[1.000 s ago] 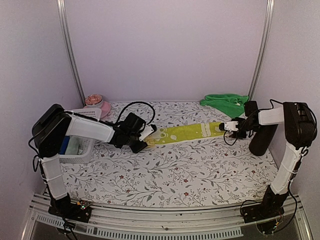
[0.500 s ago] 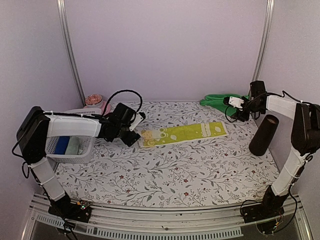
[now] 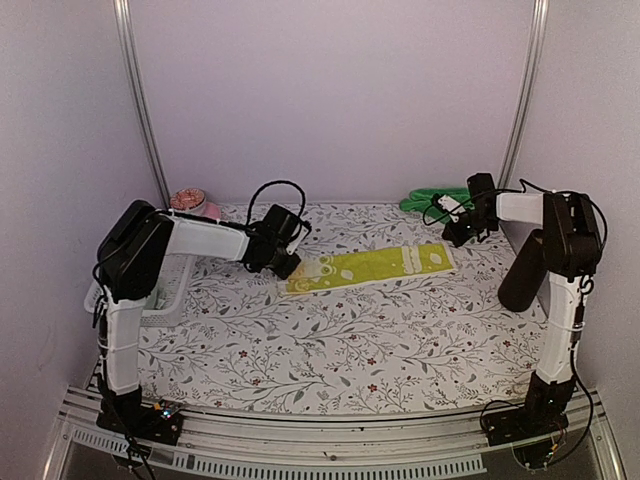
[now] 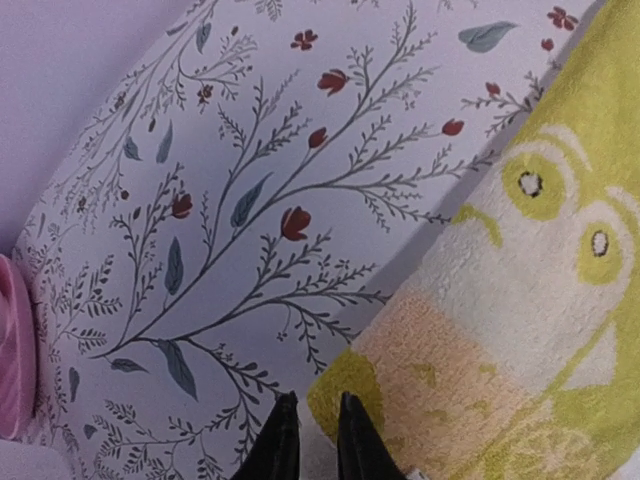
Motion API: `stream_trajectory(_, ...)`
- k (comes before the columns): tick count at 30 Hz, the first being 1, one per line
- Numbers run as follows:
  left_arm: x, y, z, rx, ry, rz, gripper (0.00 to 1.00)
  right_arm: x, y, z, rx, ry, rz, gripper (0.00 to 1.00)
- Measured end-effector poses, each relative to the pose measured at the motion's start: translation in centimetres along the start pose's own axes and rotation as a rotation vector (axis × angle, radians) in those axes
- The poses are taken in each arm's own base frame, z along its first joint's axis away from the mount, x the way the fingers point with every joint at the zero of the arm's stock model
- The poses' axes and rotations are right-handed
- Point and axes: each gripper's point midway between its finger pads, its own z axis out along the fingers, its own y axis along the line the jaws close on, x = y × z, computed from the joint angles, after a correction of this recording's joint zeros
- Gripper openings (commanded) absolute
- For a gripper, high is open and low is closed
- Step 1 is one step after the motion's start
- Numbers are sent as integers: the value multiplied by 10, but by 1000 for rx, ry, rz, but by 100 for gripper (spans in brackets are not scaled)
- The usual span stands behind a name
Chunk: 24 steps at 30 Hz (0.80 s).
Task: Roll the towels
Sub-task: Smooth out the towel at the center of the board.
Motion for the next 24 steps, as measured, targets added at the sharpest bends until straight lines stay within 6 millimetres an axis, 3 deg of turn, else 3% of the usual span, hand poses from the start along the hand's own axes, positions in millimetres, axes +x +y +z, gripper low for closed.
stream_trajectory(5, 28, -12, 20, 8, 82, 23, 13, 18, -3, 12, 17, 56, 83, 4)
stream_trajectory(13, 27, -7, 25, -26, 92, 24, 15, 35, -12, 27, 72, 117, 116, 4)
stream_trajectory(24, 24, -5, 24, -33, 91, 22, 35, 54, -22, 35, 144, 190, 103, 10)
